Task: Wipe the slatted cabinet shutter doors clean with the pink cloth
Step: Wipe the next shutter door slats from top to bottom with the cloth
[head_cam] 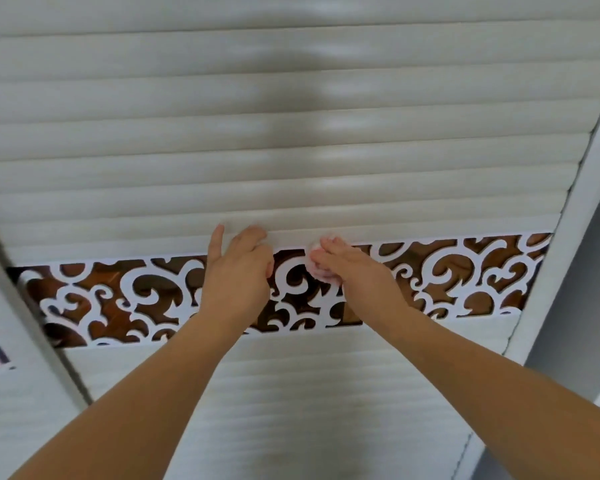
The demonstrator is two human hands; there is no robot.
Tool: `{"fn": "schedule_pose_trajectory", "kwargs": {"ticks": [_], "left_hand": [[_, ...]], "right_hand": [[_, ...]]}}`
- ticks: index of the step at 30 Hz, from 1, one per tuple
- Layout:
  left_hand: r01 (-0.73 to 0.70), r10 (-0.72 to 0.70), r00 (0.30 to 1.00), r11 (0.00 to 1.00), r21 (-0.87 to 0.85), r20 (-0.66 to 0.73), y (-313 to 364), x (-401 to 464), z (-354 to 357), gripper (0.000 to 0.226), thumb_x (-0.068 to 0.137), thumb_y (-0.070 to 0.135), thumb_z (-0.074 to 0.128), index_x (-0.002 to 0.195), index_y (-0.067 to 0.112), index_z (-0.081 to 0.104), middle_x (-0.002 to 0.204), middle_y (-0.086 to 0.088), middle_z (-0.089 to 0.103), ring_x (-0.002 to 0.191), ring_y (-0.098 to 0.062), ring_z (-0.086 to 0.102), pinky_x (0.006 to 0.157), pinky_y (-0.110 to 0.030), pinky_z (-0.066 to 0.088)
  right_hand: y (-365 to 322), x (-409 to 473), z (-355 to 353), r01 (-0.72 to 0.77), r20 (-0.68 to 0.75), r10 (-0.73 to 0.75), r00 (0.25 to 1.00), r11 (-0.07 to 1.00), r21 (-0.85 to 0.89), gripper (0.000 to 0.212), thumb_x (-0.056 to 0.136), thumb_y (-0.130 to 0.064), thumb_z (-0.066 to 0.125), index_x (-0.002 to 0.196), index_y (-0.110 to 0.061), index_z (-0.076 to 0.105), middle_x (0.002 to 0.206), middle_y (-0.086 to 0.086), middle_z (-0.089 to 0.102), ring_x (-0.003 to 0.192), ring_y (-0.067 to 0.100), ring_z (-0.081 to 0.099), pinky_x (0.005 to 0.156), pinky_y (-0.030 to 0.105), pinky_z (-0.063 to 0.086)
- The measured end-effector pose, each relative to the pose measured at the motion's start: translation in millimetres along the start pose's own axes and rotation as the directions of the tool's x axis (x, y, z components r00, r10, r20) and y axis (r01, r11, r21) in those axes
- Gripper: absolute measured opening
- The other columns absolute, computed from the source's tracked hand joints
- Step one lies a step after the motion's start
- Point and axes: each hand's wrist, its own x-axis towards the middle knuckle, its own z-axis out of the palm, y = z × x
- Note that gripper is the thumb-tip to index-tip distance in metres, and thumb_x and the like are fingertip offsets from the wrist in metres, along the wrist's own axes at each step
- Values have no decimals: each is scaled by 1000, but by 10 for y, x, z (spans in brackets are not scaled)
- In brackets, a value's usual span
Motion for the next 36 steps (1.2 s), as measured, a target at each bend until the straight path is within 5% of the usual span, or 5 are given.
{"fn": "schedule_pose_trajectory", "kwargs": {"ticks": [3, 11, 17, 26, 36], "left_hand": [[103, -100, 994, 992, -77, 43, -115, -177, 66, 31, 70, -14, 49, 67, 17, 47, 112, -5, 60, 110, -24, 52, 112, -38, 12], [636, -460, 765, 421, -647, 452, -327, -732, 129, 26, 91, -2, 39, 84, 14, 58, 96, 4, 60, 89, -13, 58, 80, -25, 44], [827, -248, 489, -173, -535, 836, -742, -1215, 290, 17, 91, 21, 55, 102, 14, 65, 99, -3, 70, 93, -17, 66, 88, -37, 51], [802, -418, 459, -186, -568, 784, -1120, -2207, 1161, 12, 84, -1, 59, 80, 9, 53, 77, -9, 58, 73, -21, 56, 74, -38, 51], [726, -482, 429, -320, -609, 764, -1026, -3175, 2462, 6, 89, 4, 55, 86, 10, 55, 79, -6, 60, 72, -18, 56, 63, -30, 51]], "right_hand": [[-281, -67, -38, -435, 207, 416, 886, 588, 681, 27, 98, -1, 44, 118, -2, 62, 82, -8, 68, 66, 4, 58, 64, 18, 46], [-640, -419, 543, -547, 548, 474, 690, -154, 823, 34, 88, -14, 52, 121, -8, 59, 100, 11, 69, 83, 17, 68, 64, 27, 56], [-1008, -691, 1242, -592, 585, 508, 632, -170, 788, 35, 88, -15, 54, 119, -1, 59, 94, 16, 68, 86, 24, 65, 75, 32, 56], [-1031, -1389, 2190, -829, 673, 613, 413, -53, 557, 57, 82, -58, 50, 115, -15, 65, 107, 3, 70, 99, 20, 66, 87, 36, 51], [-316, -2330, 3062, -811, 632, 616, 470, 19, 585, 20, 86, -9, 63, 106, -10, 65, 91, 7, 72, 79, 17, 69, 69, 27, 55]]}}
